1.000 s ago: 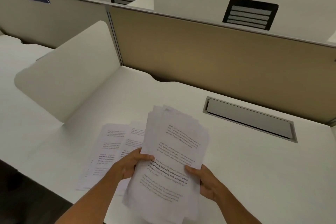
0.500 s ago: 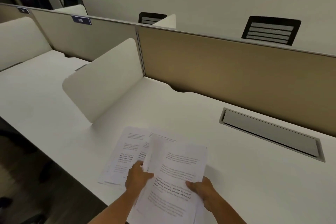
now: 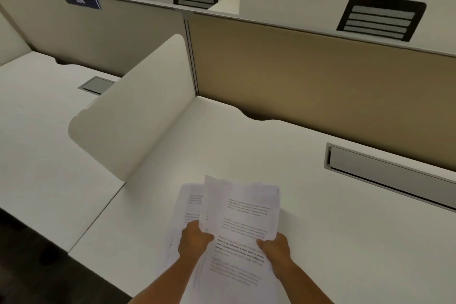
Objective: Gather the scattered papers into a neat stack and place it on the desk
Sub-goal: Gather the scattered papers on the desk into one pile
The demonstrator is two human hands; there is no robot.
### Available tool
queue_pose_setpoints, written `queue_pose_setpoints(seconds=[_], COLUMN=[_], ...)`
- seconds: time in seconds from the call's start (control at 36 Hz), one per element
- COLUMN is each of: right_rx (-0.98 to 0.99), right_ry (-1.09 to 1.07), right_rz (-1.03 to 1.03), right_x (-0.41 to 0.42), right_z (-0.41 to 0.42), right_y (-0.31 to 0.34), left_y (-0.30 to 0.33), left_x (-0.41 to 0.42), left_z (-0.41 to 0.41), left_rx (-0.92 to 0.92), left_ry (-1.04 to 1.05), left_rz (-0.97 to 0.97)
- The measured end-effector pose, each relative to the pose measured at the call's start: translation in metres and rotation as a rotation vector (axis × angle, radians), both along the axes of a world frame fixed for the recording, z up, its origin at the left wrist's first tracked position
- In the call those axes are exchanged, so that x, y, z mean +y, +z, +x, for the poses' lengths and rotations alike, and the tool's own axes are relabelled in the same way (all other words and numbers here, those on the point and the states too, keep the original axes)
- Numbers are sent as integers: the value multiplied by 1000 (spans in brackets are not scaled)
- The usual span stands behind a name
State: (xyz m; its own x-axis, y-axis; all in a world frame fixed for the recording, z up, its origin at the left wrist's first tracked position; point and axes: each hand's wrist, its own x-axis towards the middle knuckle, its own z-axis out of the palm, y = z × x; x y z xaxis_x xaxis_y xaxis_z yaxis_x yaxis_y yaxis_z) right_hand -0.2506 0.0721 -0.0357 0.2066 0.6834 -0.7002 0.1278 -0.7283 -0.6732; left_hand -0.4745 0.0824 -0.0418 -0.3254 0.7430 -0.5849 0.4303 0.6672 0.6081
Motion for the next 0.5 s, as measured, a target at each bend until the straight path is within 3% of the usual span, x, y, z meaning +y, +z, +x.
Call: queue_pose_setpoints(seconds=[0.11,0.19,0.31,0.5], right_rx=[-294,-371,-292,-79], right_ry=[68,47,4,-86], right_rz=[-121,-190,-199,-122], right_x=[12,19,26,27], right_z=[-8,-17,-16,-36], right_y=[-31,-33,-62,-26], left_y=[-12,-23,-25,-17], left_x=[9,10,11,16], left_z=[1,2,3,-10], left_rx=[22,54,61,-160], left_ry=[-39,-65,-88,-33], left_rz=[22,31,30,23])
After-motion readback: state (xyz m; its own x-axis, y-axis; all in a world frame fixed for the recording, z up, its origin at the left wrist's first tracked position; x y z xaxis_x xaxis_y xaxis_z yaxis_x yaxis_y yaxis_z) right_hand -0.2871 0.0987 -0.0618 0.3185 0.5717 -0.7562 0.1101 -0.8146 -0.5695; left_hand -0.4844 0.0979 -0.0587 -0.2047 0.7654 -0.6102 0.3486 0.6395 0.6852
